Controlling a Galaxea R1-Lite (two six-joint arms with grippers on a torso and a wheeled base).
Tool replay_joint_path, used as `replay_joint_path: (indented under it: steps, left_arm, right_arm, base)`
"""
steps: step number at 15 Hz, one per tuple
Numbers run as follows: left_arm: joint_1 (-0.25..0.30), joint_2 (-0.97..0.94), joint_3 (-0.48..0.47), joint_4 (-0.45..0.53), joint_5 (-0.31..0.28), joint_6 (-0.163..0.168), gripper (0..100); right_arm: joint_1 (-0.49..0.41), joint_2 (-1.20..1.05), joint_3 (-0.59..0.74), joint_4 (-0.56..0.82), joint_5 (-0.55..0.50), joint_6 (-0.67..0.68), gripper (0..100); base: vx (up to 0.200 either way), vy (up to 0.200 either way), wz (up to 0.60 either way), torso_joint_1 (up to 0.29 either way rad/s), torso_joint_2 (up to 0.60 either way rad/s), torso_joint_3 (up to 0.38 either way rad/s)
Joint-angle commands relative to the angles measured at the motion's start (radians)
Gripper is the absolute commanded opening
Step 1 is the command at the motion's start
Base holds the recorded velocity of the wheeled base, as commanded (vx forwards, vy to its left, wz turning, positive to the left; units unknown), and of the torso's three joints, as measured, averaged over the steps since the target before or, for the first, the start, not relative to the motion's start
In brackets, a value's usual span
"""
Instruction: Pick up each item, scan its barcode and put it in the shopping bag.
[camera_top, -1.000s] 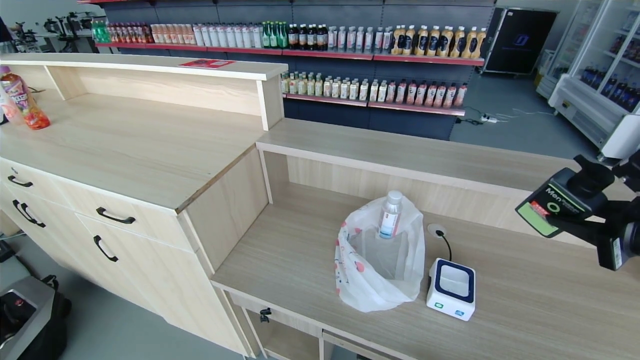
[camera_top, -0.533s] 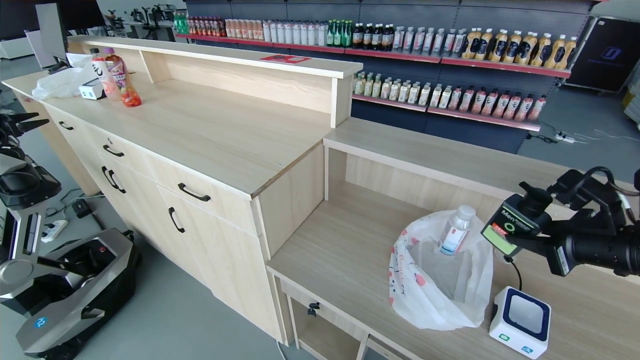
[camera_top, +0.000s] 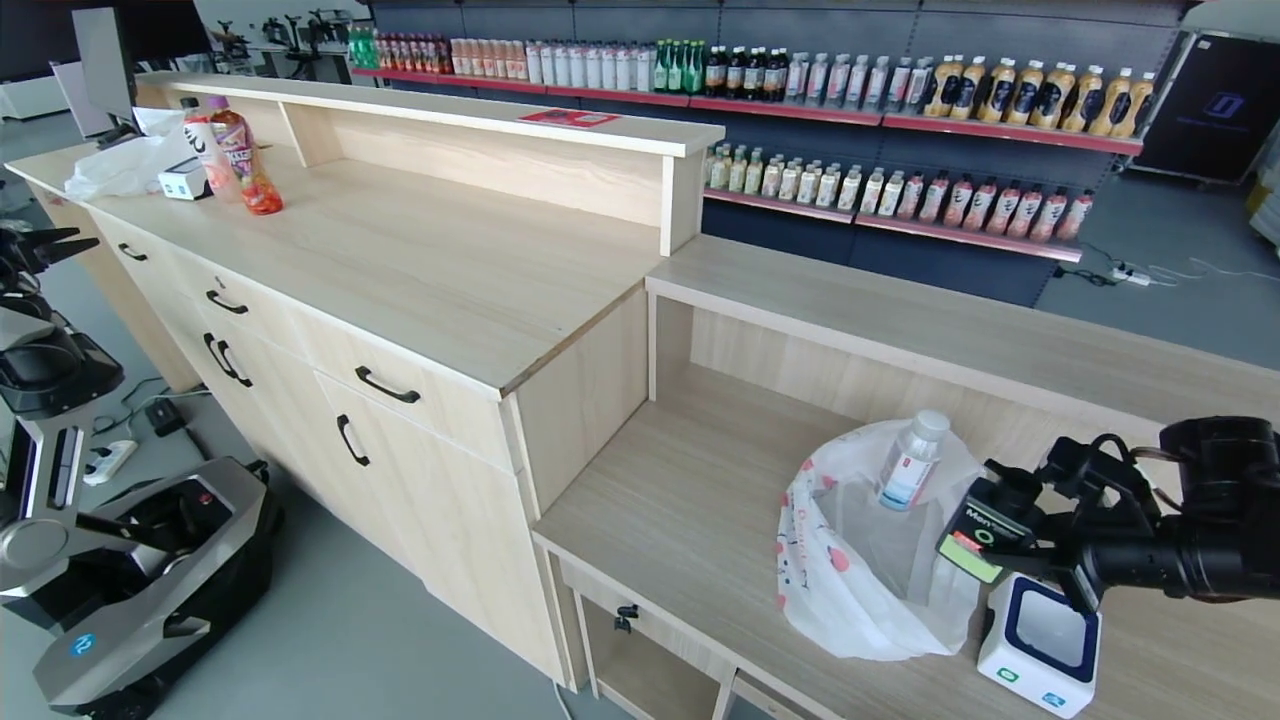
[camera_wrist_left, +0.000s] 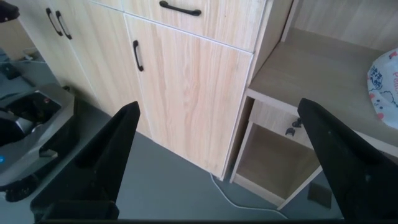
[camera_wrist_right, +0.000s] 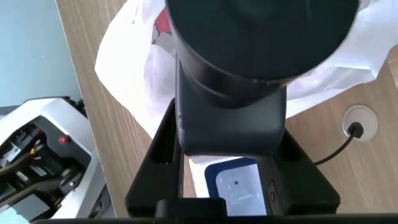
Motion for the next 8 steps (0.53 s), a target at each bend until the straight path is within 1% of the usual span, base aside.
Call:
replay_joint_path:
  steps: [1, 4, 5, 8]
  left_arm:
    - [0.000, 0.002, 0.000, -0.001, 0.000, 0.000, 100]
    - [0.000, 0.002, 0.000, -0.001, 0.000, 0.000, 100]
    - [0.000, 0.002, 0.000, -0.001, 0.000, 0.000, 100]
    - [0.000, 0.002, 0.000, -0.001, 0.000, 0.000, 100]
  right_arm:
    - [-0.004, 0.085, -0.008, -0.002, 0.003, -0.006, 0]
    - [0.015, 0.134, -0.022, -0.010, 0.007, -0.031, 0]
    - [0.015, 0.166, -0.023, -0.013, 0.008, -0.072, 0]
    - [0.023, 0.229, -0.023, -0.052, 0.046, -0.100, 0]
  base:
    - [0.000, 0.000, 0.00, 0.000, 0.00, 0.000]
    - [0.000, 0.000, 0.00, 0.000, 0.00, 0.000]
    - [0.000, 0.000, 0.00, 0.000, 0.00, 0.000]
    - [0.000, 0.000, 0.00, 0.000, 0.00, 0.000]
